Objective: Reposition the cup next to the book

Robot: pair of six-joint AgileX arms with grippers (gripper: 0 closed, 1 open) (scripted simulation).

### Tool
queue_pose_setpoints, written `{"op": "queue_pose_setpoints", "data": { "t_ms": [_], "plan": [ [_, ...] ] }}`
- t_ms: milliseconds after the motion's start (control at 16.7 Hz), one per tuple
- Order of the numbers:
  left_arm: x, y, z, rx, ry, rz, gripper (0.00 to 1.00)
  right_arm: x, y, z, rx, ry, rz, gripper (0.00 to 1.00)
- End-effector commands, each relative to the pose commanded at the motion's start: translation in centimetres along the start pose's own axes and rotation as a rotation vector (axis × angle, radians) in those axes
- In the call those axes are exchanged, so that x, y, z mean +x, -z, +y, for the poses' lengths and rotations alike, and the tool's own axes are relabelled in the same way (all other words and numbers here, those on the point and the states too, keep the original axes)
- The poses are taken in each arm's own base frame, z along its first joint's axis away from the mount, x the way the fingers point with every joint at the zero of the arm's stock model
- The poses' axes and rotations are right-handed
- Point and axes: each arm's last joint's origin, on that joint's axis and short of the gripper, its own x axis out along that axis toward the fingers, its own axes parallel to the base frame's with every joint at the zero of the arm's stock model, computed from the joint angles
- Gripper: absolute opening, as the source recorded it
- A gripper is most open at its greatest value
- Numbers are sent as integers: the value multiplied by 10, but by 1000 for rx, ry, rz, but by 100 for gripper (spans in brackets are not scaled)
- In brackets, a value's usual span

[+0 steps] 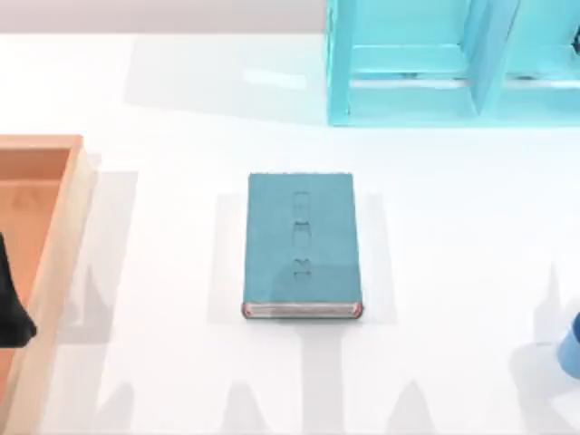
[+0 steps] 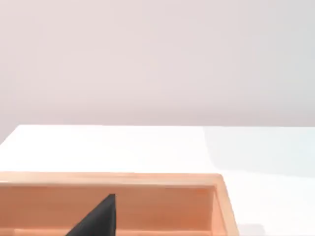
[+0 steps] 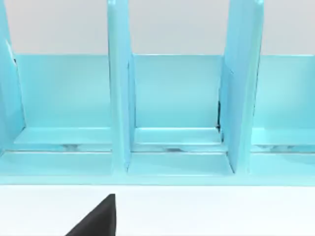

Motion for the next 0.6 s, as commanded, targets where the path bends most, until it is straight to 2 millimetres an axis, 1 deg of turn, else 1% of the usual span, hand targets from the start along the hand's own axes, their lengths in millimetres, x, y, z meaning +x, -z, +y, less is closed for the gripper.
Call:
{"op": "queue_pose_setpoints", "data": {
  "t_ms": [180, 300, 420, 600],
  "plan": [
    [0, 0, 0, 0, 0, 0, 100, 0, -2, 0, -12, -1, 12, 100],
    [0, 0, 0, 0, 0, 0, 100, 0, -11, 1, -66, -10, 64, 100],
    [0, 0, 0, 0, 0, 0, 100, 2, -23, 3, -162, -34, 162, 100],
    [0, 0, 0, 0, 0, 0, 100, 13, -41, 7, -383, -130, 404, 100]
  ]
}}
